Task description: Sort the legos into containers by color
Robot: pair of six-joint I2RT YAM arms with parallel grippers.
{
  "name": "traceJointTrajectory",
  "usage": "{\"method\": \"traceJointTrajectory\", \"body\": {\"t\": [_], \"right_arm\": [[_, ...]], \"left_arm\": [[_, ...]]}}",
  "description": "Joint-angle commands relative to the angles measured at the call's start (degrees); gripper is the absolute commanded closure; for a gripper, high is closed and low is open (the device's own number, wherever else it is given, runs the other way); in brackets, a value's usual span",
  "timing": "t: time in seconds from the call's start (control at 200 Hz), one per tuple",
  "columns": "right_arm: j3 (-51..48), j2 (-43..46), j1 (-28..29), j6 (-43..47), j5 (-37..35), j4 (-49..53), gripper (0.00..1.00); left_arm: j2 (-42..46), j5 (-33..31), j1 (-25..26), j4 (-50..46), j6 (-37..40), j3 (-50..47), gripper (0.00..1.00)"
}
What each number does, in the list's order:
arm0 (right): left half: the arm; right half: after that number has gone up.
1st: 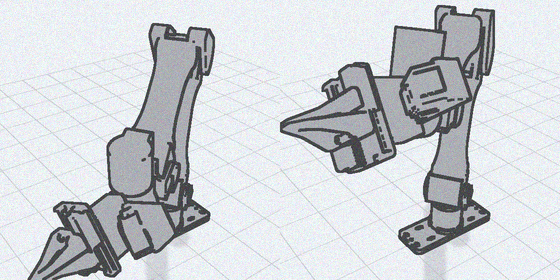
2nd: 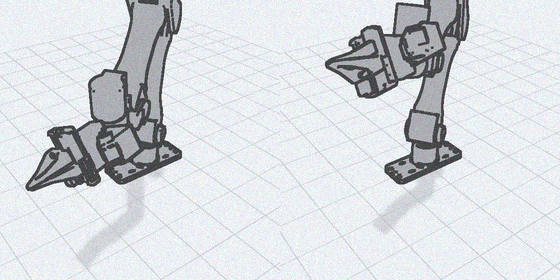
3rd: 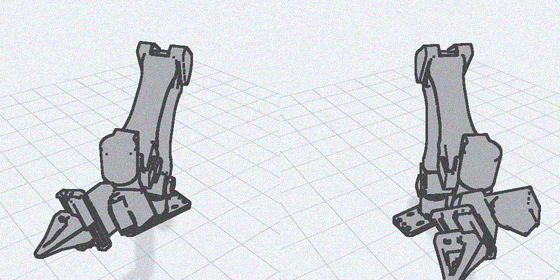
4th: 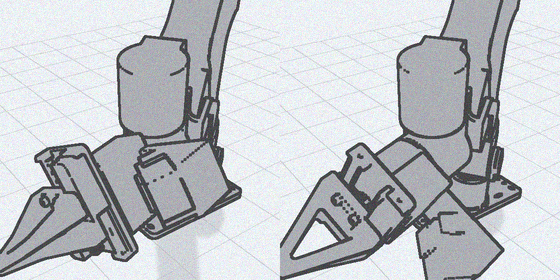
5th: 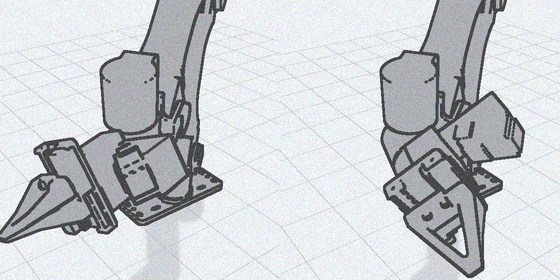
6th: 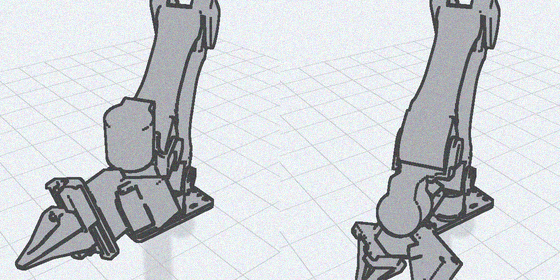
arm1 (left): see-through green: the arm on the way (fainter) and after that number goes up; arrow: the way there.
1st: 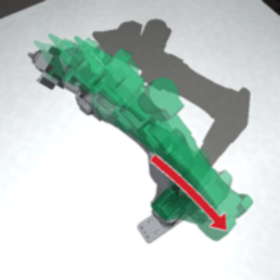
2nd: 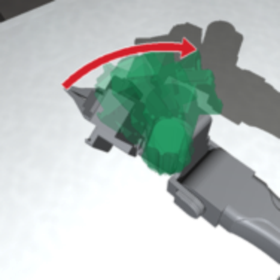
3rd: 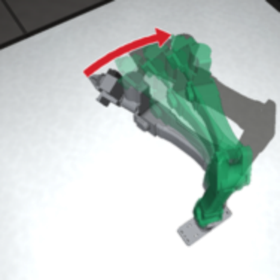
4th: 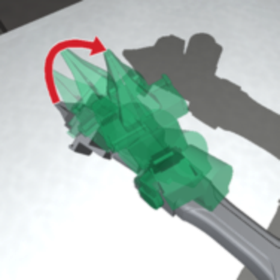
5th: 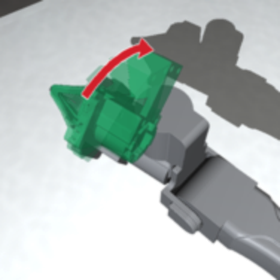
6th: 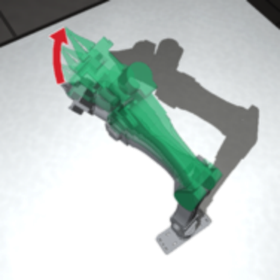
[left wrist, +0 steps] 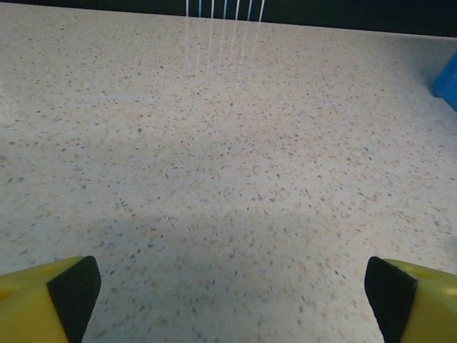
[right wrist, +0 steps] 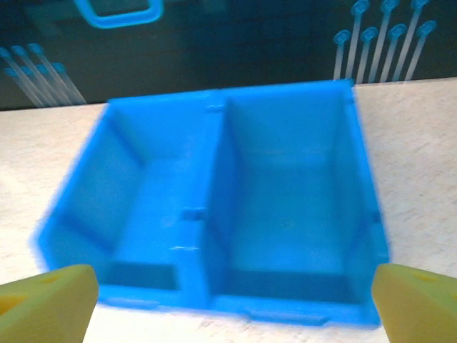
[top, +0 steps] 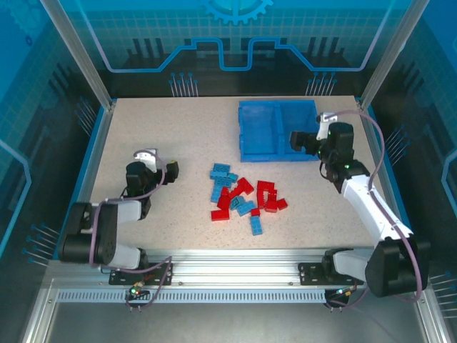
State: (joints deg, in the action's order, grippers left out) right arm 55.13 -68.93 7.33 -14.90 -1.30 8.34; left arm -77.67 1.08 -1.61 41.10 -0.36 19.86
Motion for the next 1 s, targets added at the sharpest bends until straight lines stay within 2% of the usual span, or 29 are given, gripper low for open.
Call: {"method": "traceJointTrajectory", "body": {"t": [0.0,0.07,0.175,0.29,0.355,0.54,0.605,0.725,0.82,0.995], "right_arm": [[8.02,-2.63,3.44,-8.05,9.07,26.15,0.00],[12.48,-6.19,7.11,-7.67,13.01,33.63,0.00],[16.95,-12.19,13.94,-6.70,12.97,39.92,0.00],[19.53,-18.33,19.09,-9.19,10.11,42.91,0.00],[19.96,-21.16,20.87,-10.84,9.44,43.34,0.00],[22.69,-28.32,26.96,-8.16,5.49,42.49,0.02],[24.09,-30.92,28.98,-4.76,1.43,42.21,0.10],[26.69,-34.53,29.76,0.98,-3.27,40.88,0.23],[27.52,-36.70,29.80,4.79,-4.23,40.32,0.33],[26.87,-38.92,30.96,10.69,-6.54,41.17,0.40]], "left_arm": [[12.70,-0.64,1.07,-14.62,-2.64,2.71,0.01],[20.12,-2.93,2.91,-27.32,-4.96,6.08,0.01],[25.62,-6.05,6.70,-42.87,-11.85,11.53,0.01],[22.94,-6.37,13.32,-59.67,-15.46,20.47,0.01],[19.32,-5.68,17.65,-65.51,-16.75,25.05,0.01],[10.11,-1.26,29.20,-71.79,-18.82,33.30,0.01],[7.12,1.37,30.79,-73.17,-18.45,34.76,0.01],[5.86,3.66,30.68,-72.84,-16.70,34.81,0.01],[4.74,5.77,28.98,-74.01,-13.37,35.73,0.01],[3.14,8.40,24.18,-71.52,-10.21,36.06,0.01]]}}
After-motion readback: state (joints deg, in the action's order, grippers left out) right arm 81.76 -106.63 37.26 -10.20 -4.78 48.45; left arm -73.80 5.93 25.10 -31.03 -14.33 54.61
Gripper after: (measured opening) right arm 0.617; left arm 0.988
